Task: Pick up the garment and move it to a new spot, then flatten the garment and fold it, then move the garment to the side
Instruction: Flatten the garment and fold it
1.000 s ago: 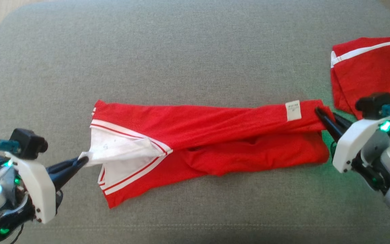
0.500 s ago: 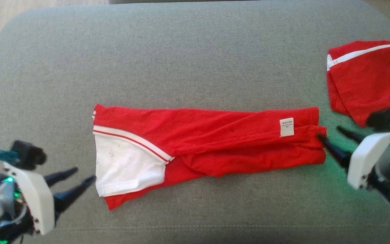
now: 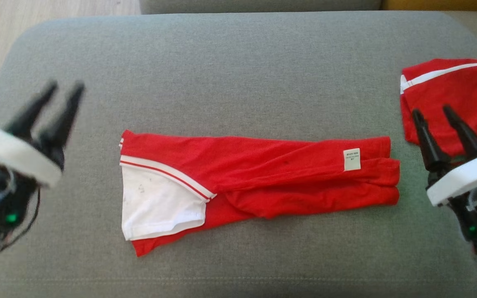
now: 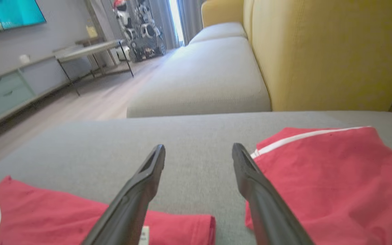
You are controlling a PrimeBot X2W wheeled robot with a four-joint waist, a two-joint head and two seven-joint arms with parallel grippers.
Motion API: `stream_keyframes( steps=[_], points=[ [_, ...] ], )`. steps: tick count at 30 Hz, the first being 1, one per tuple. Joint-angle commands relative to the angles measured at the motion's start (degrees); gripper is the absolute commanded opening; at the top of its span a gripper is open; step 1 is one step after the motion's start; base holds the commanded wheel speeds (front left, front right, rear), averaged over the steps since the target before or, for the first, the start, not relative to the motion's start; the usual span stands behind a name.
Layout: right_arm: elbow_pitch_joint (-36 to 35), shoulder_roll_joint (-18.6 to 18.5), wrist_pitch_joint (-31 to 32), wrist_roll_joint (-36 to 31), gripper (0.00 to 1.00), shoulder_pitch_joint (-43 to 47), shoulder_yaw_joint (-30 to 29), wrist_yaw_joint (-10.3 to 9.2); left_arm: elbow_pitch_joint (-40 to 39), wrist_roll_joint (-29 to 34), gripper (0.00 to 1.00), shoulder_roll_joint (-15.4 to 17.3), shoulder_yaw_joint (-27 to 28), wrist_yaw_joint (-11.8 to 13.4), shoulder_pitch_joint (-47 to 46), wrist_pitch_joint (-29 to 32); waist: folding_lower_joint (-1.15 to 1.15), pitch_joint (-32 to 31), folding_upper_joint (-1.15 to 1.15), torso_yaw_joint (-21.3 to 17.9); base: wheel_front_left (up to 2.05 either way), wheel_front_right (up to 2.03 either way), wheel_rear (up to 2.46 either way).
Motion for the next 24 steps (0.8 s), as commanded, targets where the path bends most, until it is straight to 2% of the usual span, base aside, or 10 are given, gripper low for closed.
stream_keyframes(
  steps=[1,5,10,14,19,24],
  points=[
    [-2.9,0.5,-1.4,-1.1,1.00,0.6,-0.6,-0.05,-1.2,1.8,1.00,1.0,6.7,0.3,0.9,-0.7,0.00,0.1,0.00,0.1,0.00,0.00,0.00],
    [-5.5,5.7,-4.5,-5.1,1.00,2.7,-3.3,-0.05,-2.8,8.1,1.00,-6.5,19.7,0.1,8.2,-0.7,0.00,0.0,0.00,0.0,0.00,0.00,0.00],
    [-5.0,10.7,-6.7,-9.1,1.00,5.1,-4.0,-0.05,-3.2,14.4,1.00,-16.6,30.0,-1.1,15.4,-0.7,0.00,-0.4,0.00,-0.1,0.00,0.00,0.00],
    [-2.5,12.8,-7.1,-11.2,1.00,6.4,-3.9,-0.05,-1.6,19.4,1.00,-22.8,33.9,-2.4,19.3,-0.7,0.00,-0.9,0.00,-0.3,0.00,0.00,0.00],
    [0.2,14.4,-6.7,-12.8,1.00,6.7,-5.5,-0.05,0.3,24.7,1.00,-28.6,36.2,-3.5,21.9,-0.7,0.00,-1.0,0.00,-0.4,0.00,0.00,0.00],
    [2.2,16.0,-5.8,-14.1,1.00,6.1,-8.4,-0.05,1.1,26.8,1.00,-31.4,37.7,-3.9,22.8,-0.7,0.00,-0.9,0.00,-0.4,0.00,0.00,0.00]
  ],
)
